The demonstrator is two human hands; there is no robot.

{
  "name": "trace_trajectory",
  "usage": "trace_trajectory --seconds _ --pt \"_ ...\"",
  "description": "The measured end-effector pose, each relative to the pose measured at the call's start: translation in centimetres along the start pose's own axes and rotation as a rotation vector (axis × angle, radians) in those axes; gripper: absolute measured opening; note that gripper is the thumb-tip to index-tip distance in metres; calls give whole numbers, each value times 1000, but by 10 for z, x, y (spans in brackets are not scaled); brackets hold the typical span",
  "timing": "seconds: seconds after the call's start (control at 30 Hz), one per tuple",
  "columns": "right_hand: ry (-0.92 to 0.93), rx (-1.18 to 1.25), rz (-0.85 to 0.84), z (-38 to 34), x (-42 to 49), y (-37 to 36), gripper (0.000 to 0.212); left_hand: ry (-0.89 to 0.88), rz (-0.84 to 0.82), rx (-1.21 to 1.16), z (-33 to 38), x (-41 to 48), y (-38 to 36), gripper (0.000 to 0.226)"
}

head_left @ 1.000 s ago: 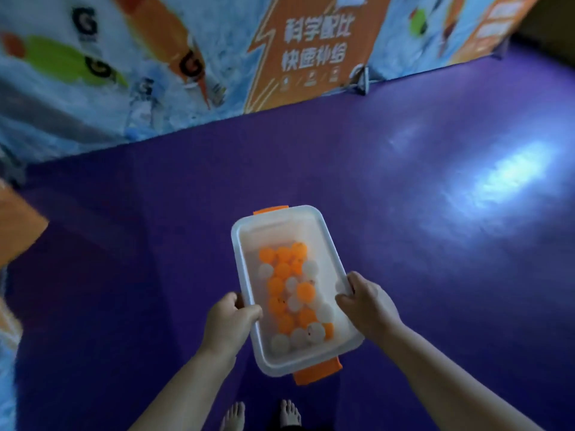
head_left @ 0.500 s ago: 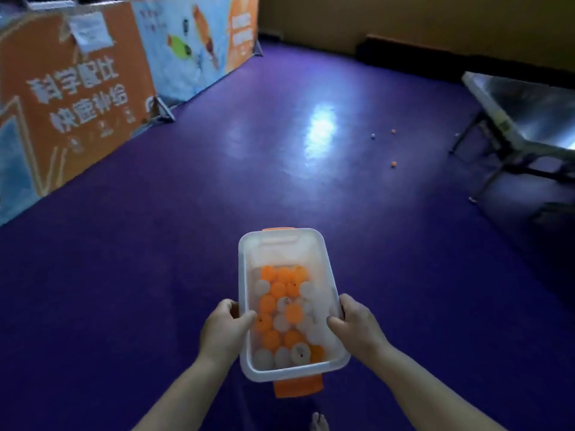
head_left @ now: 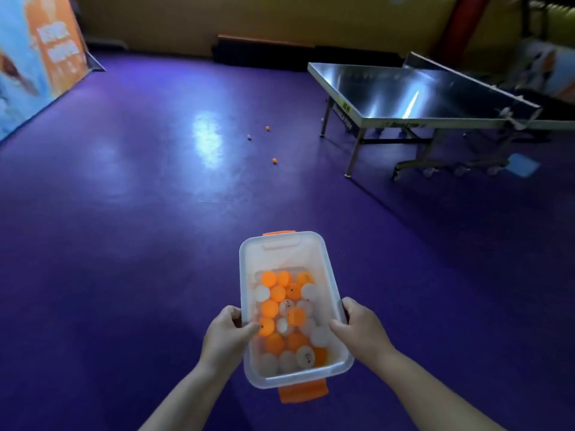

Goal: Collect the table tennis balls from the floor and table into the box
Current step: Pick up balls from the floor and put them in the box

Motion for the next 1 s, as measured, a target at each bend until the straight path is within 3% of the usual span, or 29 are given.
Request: trace_trajectory --seconds 0.33,0.53,1.0 --pt "-30 0 -22 29 143 24 11 -13 -37 13 86 90 -100 12" --pt "-116 32 29 19 242 10 20 -52 -24 69 134 193 -140 10" --pt "-288 104 123 -55 511 -27 16 -92 -156 82 281 466 -214 11"
Point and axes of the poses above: each hand's wrist, its own x-axis towards the middle knuckle, its own y-axis out of the back of the hand, z = x × y, the point moved 8 cm from there along x, towards the middle knuckle, and after that the axes turned 15 degrees about z, right-handed, at the moved point
